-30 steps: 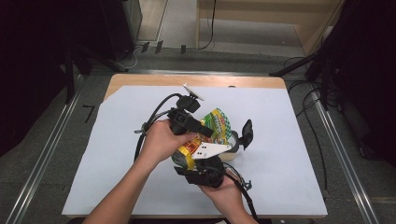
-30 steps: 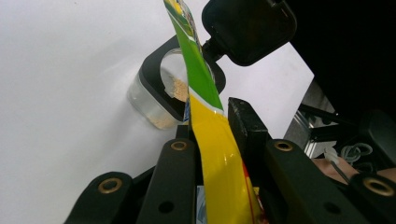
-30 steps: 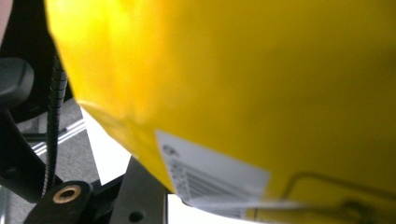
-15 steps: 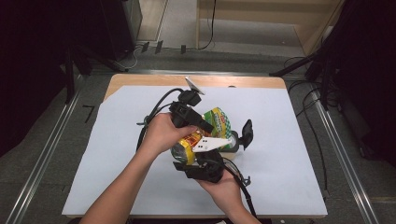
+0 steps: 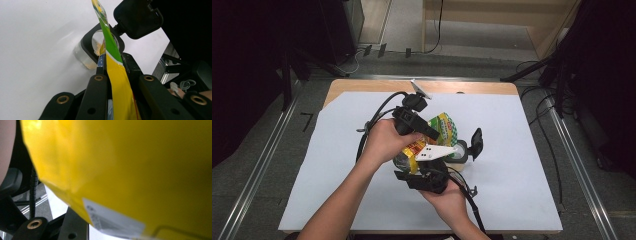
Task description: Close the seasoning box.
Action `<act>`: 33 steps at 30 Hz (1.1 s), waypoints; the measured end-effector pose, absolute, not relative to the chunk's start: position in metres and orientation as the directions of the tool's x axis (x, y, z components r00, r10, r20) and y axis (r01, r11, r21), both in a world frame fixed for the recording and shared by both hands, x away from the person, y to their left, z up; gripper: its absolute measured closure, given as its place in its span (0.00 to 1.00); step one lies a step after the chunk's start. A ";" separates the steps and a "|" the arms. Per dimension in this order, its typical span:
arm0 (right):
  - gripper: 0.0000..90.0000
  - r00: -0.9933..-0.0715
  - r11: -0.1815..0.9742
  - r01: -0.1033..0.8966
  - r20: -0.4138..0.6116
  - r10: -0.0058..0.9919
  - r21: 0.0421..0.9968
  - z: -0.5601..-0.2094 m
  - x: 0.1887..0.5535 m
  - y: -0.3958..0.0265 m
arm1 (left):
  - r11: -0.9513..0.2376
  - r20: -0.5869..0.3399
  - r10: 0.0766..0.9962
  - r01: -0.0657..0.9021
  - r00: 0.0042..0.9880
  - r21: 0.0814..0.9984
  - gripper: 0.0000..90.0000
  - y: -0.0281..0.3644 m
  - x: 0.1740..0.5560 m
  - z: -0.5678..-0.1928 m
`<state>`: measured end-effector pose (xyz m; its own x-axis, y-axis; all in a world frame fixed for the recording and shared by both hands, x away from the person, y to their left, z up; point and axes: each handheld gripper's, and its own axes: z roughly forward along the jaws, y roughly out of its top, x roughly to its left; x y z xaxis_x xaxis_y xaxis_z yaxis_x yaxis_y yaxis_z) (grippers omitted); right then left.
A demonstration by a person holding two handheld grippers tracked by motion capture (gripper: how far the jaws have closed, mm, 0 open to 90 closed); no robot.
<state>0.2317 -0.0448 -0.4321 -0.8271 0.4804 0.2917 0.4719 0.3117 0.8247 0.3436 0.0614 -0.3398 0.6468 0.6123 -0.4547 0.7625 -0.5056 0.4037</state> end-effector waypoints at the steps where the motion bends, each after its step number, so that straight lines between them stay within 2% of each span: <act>1: 0.71 -0.827 0.314 0.472 0.291 0.481 0.824 -0.432 0.232 -0.045 | -0.505 -0.452 0.614 0.763 0.647 0.405 0.93 0.060 0.343 -0.340; 8: 0.70 -0.830 0.309 0.459 0.278 0.483 0.833 -0.436 0.231 -0.046 | -0.519 -0.425 0.618 0.750 0.661 0.411 0.92 0.055 0.339 -0.339; 33: 0.69 -0.827 0.309 0.472 0.293 0.480 0.826 -0.436 0.231 -0.047 | -0.511 -0.455 0.602 0.754 0.656 0.412 0.92 0.058 0.341 -0.342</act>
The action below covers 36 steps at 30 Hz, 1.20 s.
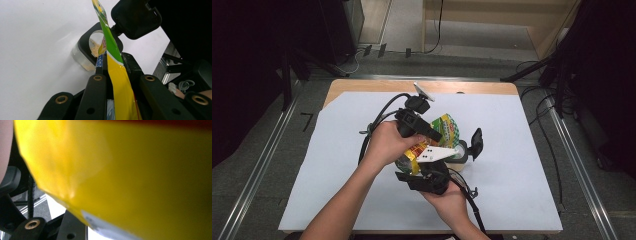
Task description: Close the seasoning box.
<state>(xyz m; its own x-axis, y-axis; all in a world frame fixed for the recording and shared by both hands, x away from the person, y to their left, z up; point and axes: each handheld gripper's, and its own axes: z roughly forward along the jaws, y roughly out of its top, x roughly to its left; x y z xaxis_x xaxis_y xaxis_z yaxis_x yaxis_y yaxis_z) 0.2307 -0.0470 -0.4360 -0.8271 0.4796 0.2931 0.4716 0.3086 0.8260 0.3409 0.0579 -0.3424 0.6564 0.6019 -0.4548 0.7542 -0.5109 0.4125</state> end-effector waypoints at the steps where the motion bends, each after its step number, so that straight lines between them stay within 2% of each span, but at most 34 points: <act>1: 0.70 -0.826 0.306 0.474 0.297 0.479 0.825 -0.436 0.231 -0.047 | -0.509 -0.457 0.602 0.756 0.655 0.412 0.92 0.058 0.341 -0.343; 16: 0.71 -0.808 0.271 0.527 0.375 0.454 0.806 -0.433 0.234 -0.051 | -0.514 -0.464 0.591 0.752 0.659 0.413 0.92 0.060 0.344 -0.343; 28: 0.71 -0.808 0.272 0.526 0.373 0.456 0.806 -0.430 0.233 -0.051 | -0.518 -0.462 0.579 0.740 0.672 0.428 0.90 0.059 0.344 -0.342; 36: 0.70 -0.819 0.296 0.501 0.335 0.466 0.813 -0.428 0.232 -0.049 | -0.511 -0.462 0.581 0.742 0.670 0.433 0.90 0.059 0.344 -0.341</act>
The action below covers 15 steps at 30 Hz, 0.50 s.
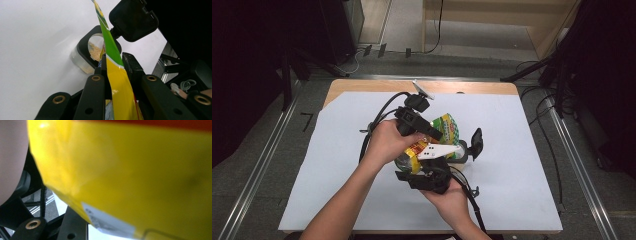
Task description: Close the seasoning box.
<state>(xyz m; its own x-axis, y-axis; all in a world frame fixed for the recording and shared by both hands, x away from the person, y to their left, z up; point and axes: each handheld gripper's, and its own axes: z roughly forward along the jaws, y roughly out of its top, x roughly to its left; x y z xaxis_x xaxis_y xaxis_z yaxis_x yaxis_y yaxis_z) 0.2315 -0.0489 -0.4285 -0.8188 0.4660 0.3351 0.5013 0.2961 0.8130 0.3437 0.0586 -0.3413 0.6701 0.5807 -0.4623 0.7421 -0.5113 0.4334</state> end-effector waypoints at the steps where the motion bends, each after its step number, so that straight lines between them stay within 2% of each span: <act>1: 0.70 -0.820 0.299 0.498 0.330 0.468 0.814 -0.429 0.231 -0.049 | -0.512 -0.461 0.581 0.742 0.671 0.434 0.90 0.059 0.344 -0.341; 15: 0.70 -0.825 0.309 0.486 0.313 0.470 0.818 -0.428 0.231 -0.049 | -0.514 -0.451 0.586 0.739 0.673 0.436 0.90 0.058 0.343 -0.340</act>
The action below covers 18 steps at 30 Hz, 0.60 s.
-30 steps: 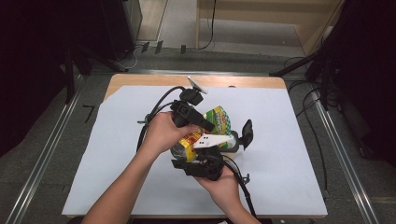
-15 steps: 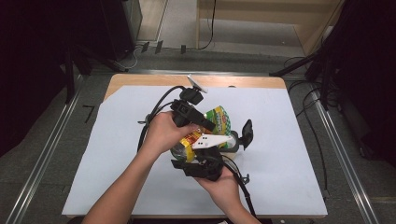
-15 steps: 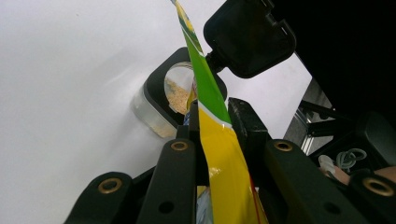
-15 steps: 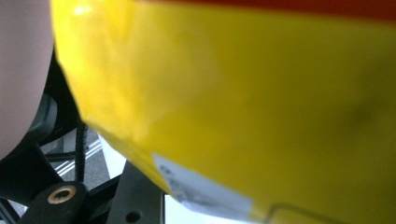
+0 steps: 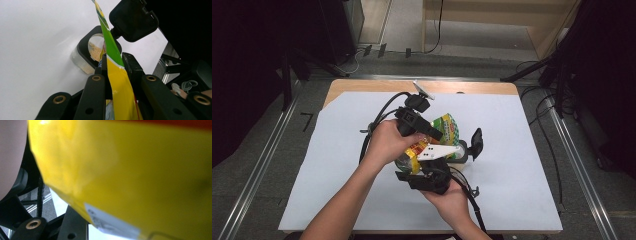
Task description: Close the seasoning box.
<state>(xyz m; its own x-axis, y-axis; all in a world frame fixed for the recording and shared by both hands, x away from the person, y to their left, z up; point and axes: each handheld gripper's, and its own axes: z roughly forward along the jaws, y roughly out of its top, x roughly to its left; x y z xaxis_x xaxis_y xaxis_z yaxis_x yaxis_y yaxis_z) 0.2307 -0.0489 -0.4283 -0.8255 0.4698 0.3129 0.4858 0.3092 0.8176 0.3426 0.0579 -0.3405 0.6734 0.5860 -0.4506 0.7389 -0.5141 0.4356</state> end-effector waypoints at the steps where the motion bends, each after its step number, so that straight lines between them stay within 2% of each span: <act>1: 0.70 -0.825 0.310 0.486 0.312 0.470 0.817 -0.428 0.231 -0.049 | -0.516 -0.450 0.585 0.738 0.675 0.436 0.90 0.058 0.343 -0.340; 18: 0.70 -0.824 0.316 0.488 0.311 0.473 0.814 -0.427 0.231 -0.049 | -0.510 -0.460 0.583 0.742 0.670 0.435 0.90 0.059 0.344 -0.341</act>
